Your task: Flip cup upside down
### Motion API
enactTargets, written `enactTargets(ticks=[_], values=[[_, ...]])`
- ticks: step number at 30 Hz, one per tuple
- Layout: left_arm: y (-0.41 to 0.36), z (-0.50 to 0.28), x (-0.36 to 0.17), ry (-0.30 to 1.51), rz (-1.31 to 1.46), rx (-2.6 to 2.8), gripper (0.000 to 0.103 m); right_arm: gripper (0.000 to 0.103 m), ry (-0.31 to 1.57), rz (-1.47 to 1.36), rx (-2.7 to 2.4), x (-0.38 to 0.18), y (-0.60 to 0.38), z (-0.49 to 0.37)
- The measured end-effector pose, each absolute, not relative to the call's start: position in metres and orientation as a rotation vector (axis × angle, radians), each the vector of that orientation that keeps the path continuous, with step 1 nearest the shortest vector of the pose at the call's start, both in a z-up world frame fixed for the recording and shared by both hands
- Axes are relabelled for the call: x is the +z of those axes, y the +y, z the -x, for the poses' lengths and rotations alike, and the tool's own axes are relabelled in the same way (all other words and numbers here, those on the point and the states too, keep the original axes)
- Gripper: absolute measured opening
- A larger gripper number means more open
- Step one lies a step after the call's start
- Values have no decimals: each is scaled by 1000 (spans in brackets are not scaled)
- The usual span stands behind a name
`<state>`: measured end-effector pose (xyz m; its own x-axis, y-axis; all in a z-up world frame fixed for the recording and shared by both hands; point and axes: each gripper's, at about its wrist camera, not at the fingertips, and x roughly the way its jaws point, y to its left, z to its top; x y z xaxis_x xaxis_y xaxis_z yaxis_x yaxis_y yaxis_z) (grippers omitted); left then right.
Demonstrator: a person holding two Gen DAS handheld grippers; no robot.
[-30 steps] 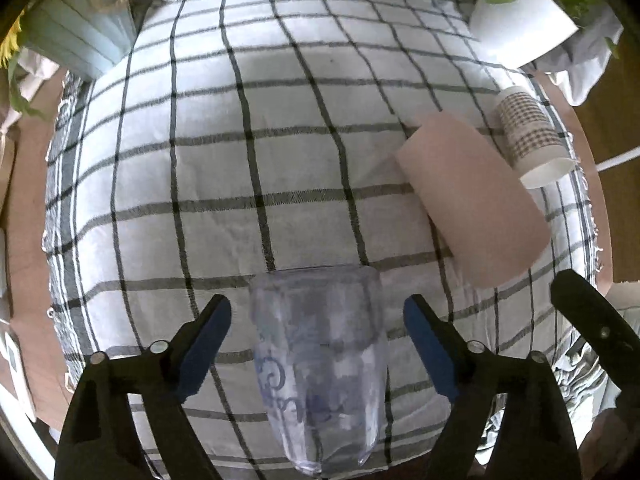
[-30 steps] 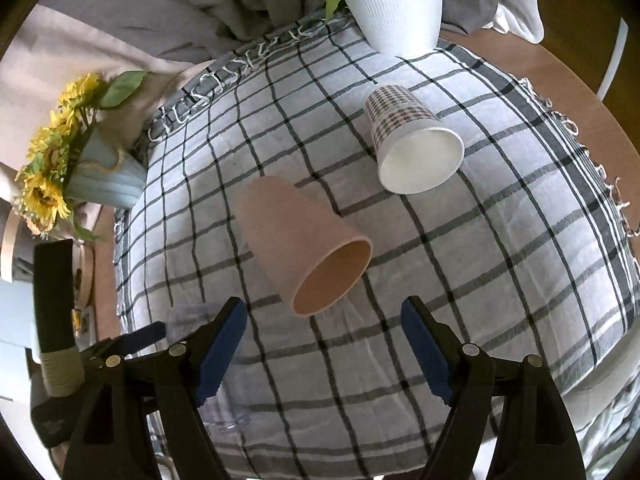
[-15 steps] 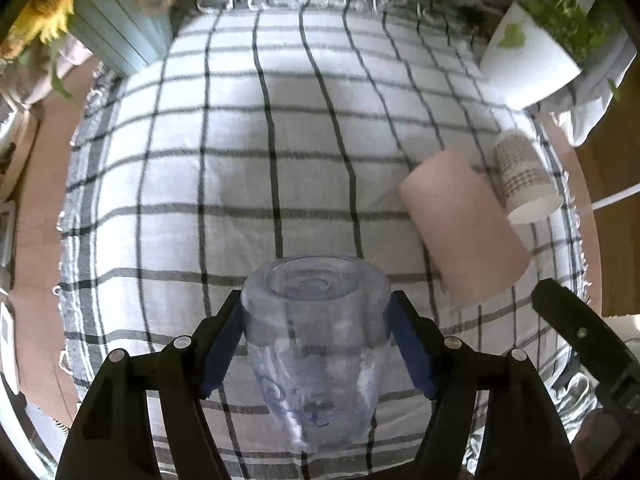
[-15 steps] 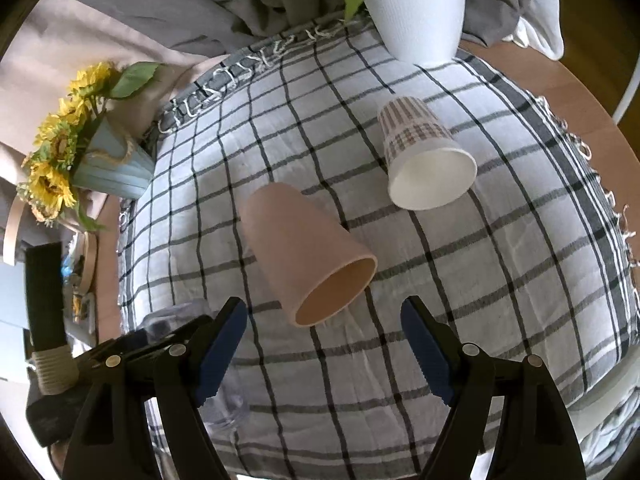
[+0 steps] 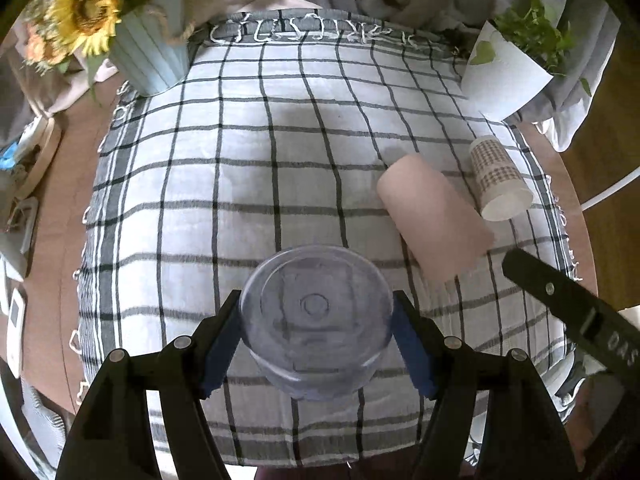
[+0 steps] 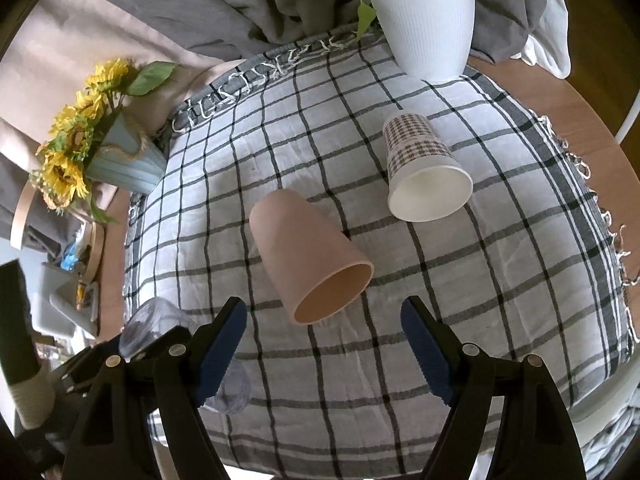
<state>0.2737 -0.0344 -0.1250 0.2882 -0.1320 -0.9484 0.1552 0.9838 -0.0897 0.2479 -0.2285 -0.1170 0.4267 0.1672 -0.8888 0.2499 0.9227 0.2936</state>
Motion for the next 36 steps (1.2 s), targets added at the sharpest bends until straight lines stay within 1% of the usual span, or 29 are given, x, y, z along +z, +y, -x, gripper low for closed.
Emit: enactTargets(ticks=[12,14,15,16,18,19,24,27,31,36], values=[[-33,-239,-122,1225,-12,-159,71,79,1137,-342,10,-114,-222,-238],[-34,-237,-123,1211,-12,-150,77,79,1139,-326,28,-113,-221,-237],[-33,-236,-123,1197,-12,-130,86,79,1137,-318,36,-112,-220,-236],[-33,-235,-122,1185,-7,-116,90,80,1133,-311,39,-111,-220,-235],[-33,-231,-120,1152,1,-110,93,86,1108,-290,37,-107,-220,-231],[-33,-230,-118,1134,-4,-112,97,87,1095,-283,34,-105,-220,-229],[-28,-222,-105,1051,-15,-89,98,87,1043,-274,31,-91,-224,-220],[-16,-206,-84,953,32,-85,98,87,989,-285,6,-79,-224,-208],[5,-175,-60,804,59,1,101,87,891,-268,-2,-55,-216,-180],[32,-138,-47,760,90,3,103,92,777,-207,-19,-32,-189,-132]])
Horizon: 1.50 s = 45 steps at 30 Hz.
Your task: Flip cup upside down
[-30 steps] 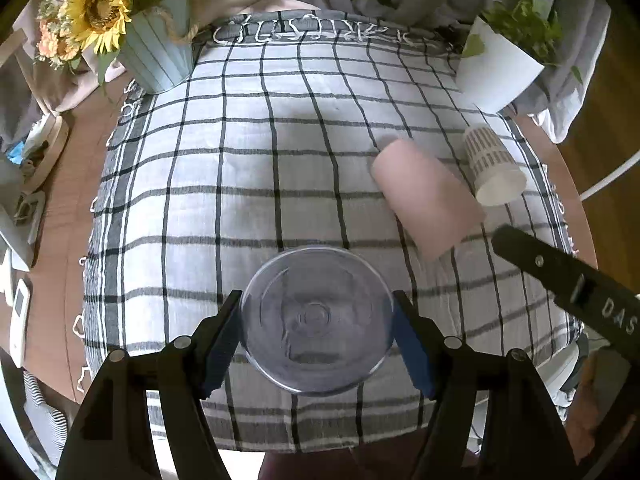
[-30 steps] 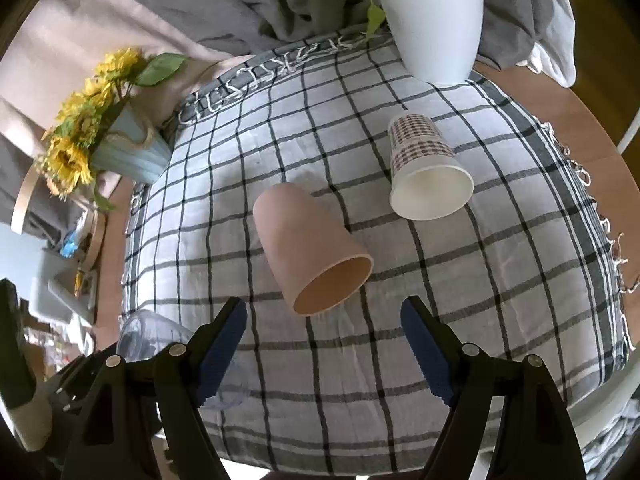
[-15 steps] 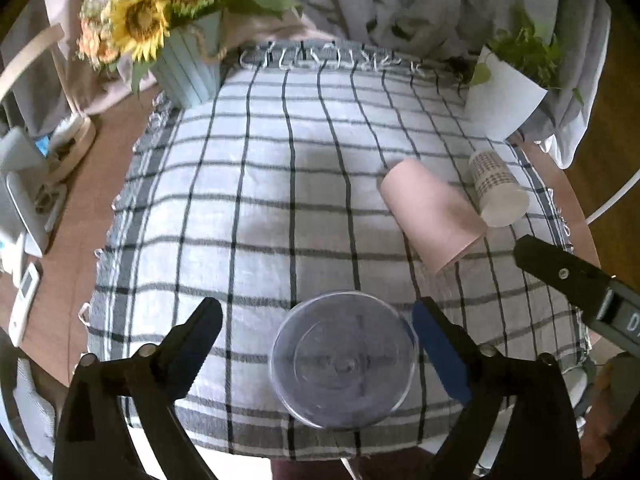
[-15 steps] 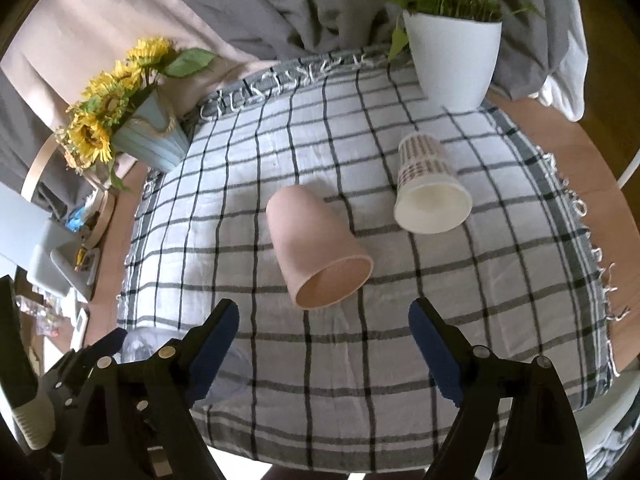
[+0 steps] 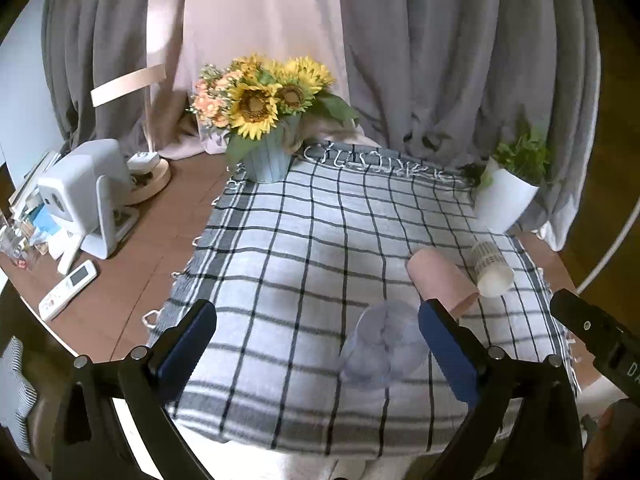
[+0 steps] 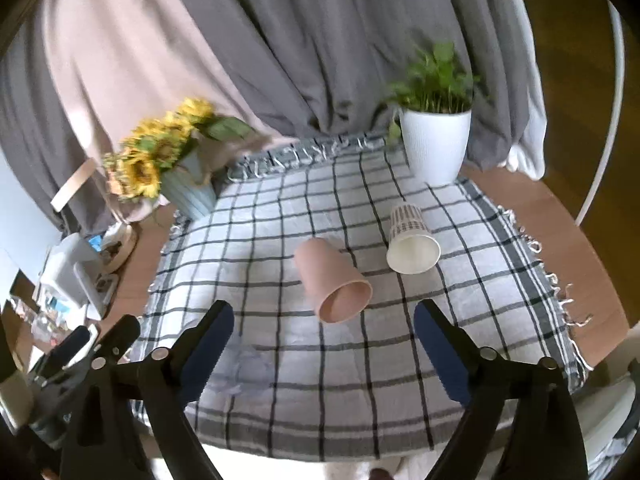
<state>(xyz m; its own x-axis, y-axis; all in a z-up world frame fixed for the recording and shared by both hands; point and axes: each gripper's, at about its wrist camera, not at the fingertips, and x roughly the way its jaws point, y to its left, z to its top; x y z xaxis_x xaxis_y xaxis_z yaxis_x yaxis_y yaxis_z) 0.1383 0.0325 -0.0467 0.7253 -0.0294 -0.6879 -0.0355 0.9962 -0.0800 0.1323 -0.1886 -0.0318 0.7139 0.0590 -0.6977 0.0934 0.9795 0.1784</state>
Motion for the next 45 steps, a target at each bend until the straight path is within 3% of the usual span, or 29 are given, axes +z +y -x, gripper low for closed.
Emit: enactTargets(ticks=[19,45], values=[[52,-9,-19,659,-67,-36,103,92,629,-114,-115,0,-125,20],[20,28,2,607,-69,-48,103,92,584,-88,-86,17,-150,66]])
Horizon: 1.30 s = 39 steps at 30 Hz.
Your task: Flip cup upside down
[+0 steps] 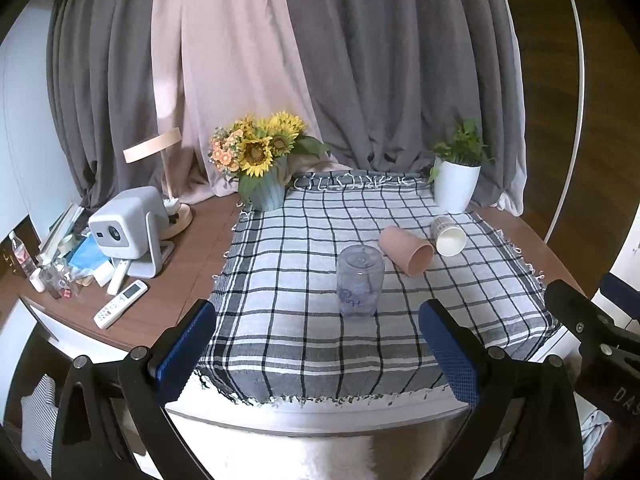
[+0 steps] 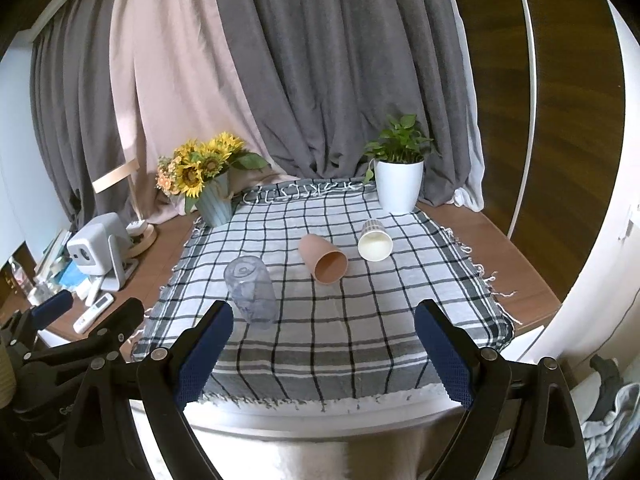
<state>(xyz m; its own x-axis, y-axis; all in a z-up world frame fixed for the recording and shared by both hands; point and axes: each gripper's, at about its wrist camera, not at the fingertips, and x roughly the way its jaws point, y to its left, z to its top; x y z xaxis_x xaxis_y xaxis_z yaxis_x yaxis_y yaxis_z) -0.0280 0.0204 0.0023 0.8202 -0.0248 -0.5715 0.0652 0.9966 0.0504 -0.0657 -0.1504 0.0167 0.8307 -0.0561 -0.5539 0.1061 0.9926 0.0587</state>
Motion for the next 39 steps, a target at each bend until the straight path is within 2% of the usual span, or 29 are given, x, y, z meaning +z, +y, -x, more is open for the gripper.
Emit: enactTargets(ticks=[39], values=[[12,23,9,596,-74,-58,103,92,580,-92,-97,18,-156,67]])
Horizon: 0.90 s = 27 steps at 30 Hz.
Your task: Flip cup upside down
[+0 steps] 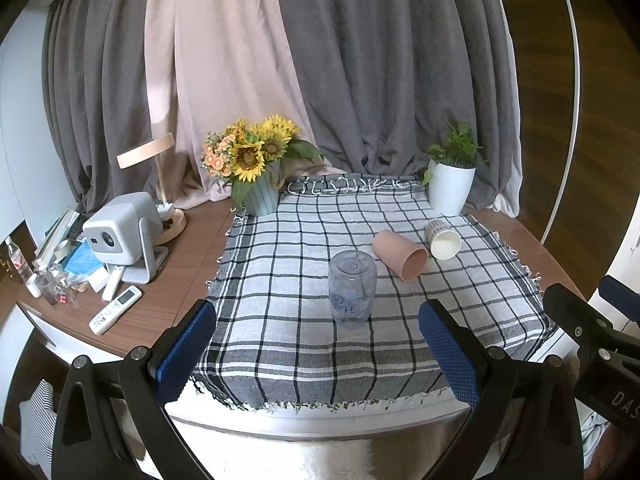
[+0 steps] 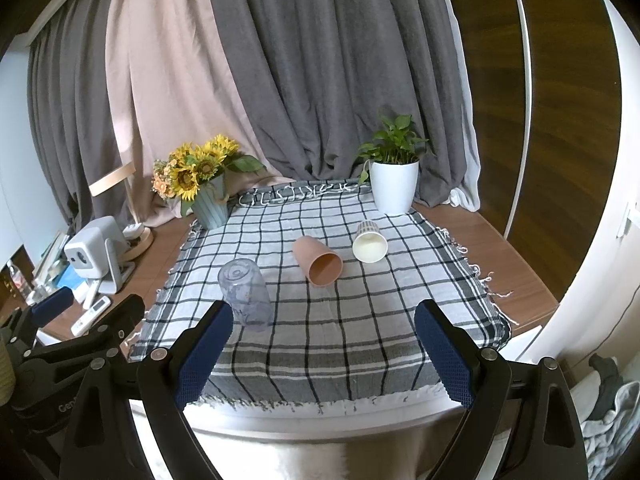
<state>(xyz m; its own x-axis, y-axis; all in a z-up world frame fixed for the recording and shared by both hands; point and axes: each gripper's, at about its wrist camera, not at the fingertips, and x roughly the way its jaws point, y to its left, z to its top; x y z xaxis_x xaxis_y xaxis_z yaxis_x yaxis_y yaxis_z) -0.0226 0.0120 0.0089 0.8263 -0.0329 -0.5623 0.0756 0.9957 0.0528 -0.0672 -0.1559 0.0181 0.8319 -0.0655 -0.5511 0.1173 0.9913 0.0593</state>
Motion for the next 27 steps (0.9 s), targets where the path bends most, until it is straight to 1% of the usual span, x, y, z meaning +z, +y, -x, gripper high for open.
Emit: enactTargets(ticks=[27], values=[[7,21,5,600,-73,-58,103,93,584,-90,-101,16,-159,65]])
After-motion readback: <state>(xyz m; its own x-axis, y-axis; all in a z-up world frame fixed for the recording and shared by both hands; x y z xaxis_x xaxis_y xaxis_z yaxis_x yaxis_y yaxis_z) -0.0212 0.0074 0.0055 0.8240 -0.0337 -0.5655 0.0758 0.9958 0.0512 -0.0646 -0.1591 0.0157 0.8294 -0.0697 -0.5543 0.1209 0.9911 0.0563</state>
